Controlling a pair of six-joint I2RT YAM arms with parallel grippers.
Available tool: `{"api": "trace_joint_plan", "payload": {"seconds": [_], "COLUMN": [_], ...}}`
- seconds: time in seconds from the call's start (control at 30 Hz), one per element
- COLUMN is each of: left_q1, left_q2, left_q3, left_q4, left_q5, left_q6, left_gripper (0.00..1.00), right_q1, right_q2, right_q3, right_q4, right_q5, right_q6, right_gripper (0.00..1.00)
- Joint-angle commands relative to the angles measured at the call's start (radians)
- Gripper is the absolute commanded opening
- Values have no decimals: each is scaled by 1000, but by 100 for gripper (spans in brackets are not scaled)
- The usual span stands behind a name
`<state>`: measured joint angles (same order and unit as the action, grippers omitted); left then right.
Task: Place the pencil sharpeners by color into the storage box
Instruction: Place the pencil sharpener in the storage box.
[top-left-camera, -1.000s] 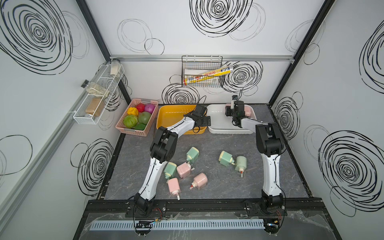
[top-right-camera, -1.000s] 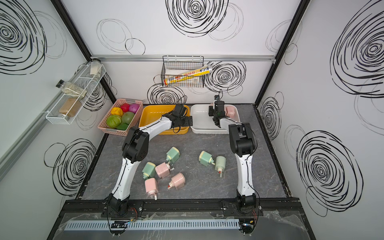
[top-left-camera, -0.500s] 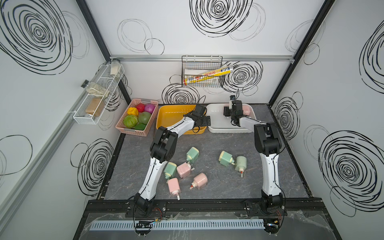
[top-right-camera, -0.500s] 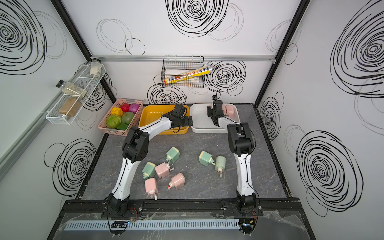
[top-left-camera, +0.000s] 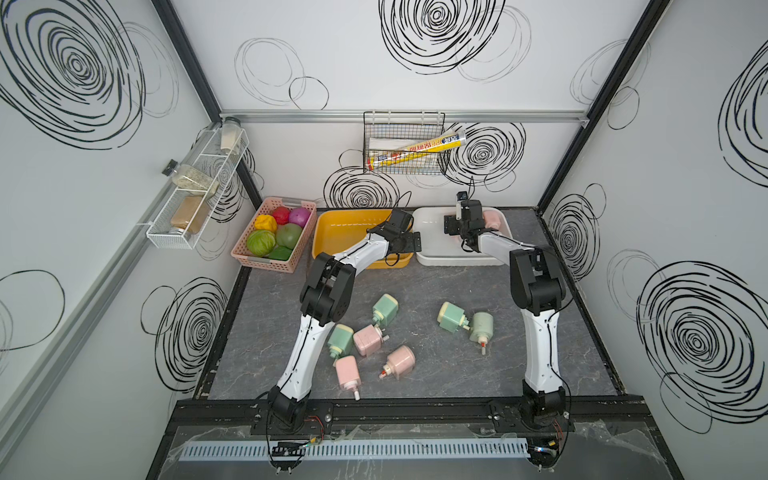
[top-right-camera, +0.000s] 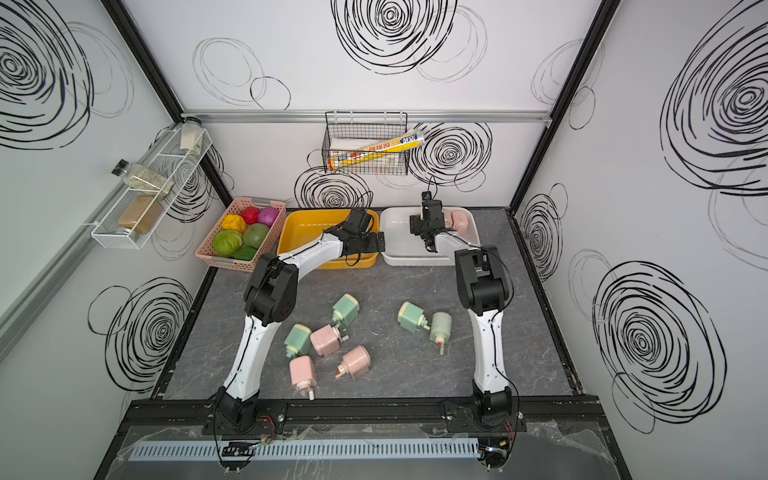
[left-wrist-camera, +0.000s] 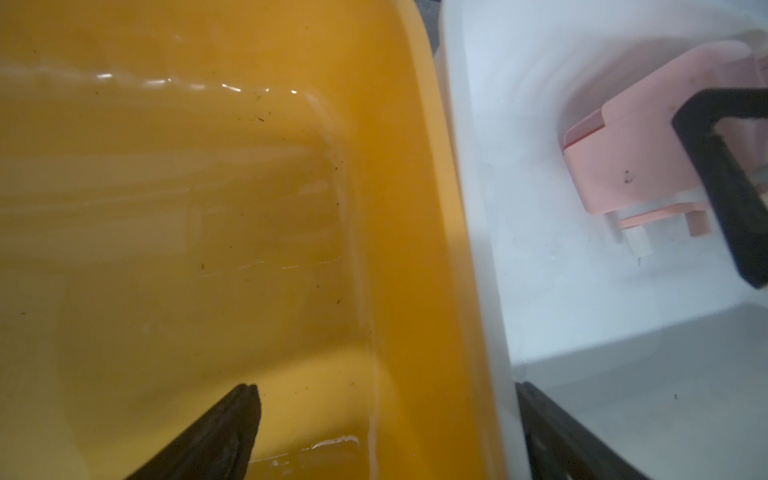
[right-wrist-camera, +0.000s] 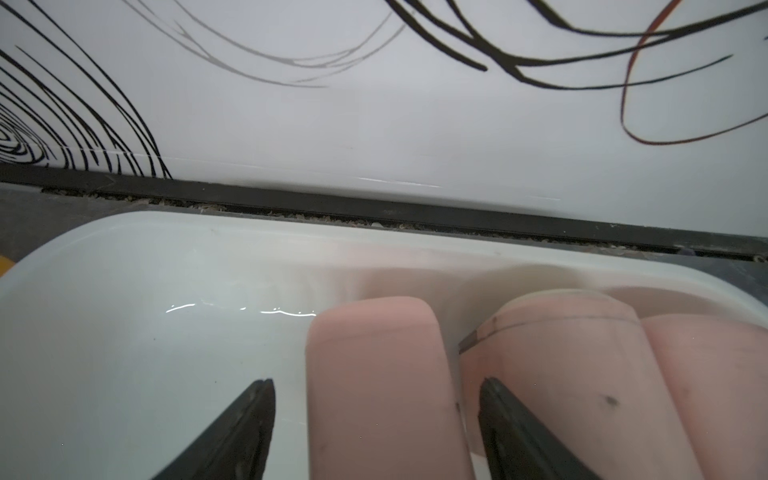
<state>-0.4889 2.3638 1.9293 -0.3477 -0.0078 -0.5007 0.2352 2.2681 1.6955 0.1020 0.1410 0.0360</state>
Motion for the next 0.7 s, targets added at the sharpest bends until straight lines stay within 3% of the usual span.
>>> {"api": "trace_joint_plan", "payload": {"seconds": [0.0,0.03,0.37,0.67], "left_q1": [24,26,25,26], "left_q2": [22,20,12,-1], "left_q3": [10,12,30,19], "left_q4": [-33,-33,-72,-88], "left_q5": [-19,-18,-31,-43], "left_q6": [12,12,18,23], "left_gripper": [99,99,99,99], "right_q1": [-15,-19,-22,28], "right_q2": [-50,-45,89,125], "right_q3": [89,107,389,435], "right_q4": [-170,-199,-485,-515], "right_q5": [-28,-33,22,63], "right_q6": [-77,-98,-211,-261], "right_gripper": [89,99,100,100]}}
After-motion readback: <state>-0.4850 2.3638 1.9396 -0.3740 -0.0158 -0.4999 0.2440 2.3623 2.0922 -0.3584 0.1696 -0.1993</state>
